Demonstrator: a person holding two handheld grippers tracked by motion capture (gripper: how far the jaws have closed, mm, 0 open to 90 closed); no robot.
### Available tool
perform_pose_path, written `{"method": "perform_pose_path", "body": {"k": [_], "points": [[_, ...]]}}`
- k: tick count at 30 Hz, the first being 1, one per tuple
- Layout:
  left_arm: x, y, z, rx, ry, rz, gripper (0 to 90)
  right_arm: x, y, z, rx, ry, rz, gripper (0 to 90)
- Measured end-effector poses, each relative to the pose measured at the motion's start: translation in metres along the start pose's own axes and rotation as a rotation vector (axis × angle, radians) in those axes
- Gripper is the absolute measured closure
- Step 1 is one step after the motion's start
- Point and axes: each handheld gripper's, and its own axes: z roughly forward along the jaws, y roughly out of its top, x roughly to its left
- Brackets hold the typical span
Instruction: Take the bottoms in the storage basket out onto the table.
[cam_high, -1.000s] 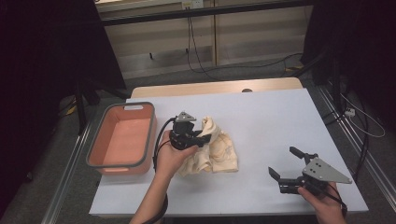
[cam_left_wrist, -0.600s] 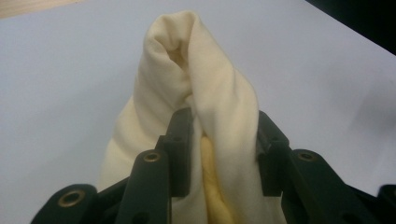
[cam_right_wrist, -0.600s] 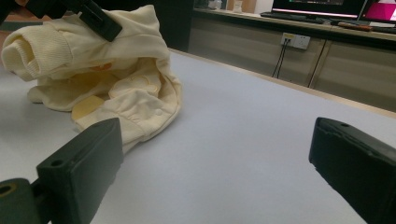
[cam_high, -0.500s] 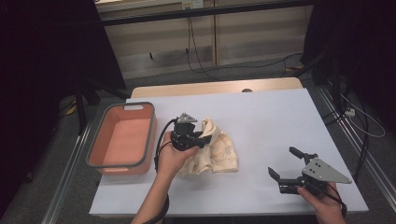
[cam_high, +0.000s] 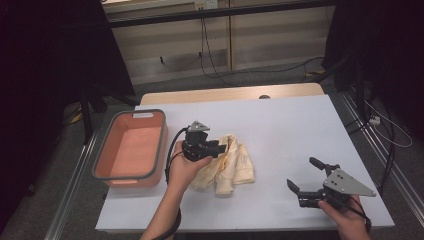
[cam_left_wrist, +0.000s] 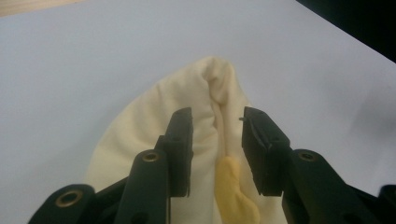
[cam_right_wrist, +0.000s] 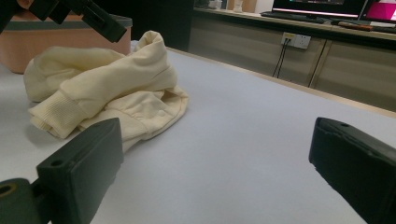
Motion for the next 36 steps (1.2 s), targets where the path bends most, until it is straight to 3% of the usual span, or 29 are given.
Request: {"method": "perform_pose_path", "body": {"k": [9, 14, 23, 36], "points": [[0.001, -0.004, -0.002, -0.006, 0.011, -0.005, 55.8, 0.001, 0.0, 0.001, 0.002, 0.001, 0.0, 2.7], [0.001, -0.005, -0.004, -0.015, 0.022, -0.007, 42.9, 0.0, 0.0, 0.001, 0.001, 0.0, 0.0, 2.7], [0.0, -0.011, -0.01, -0.014, 0.033, 0.036, 23.7, 0.0, 0.0, 0.001, 0.001, -0.001, -0.001, 2.7], [0.002, -0.028, -0.022, -0.044, 0.007, 0.053, 15.2, -0.001, -0.001, -0.002, 0.005, -0.009, -0.002, 2.7]]}}
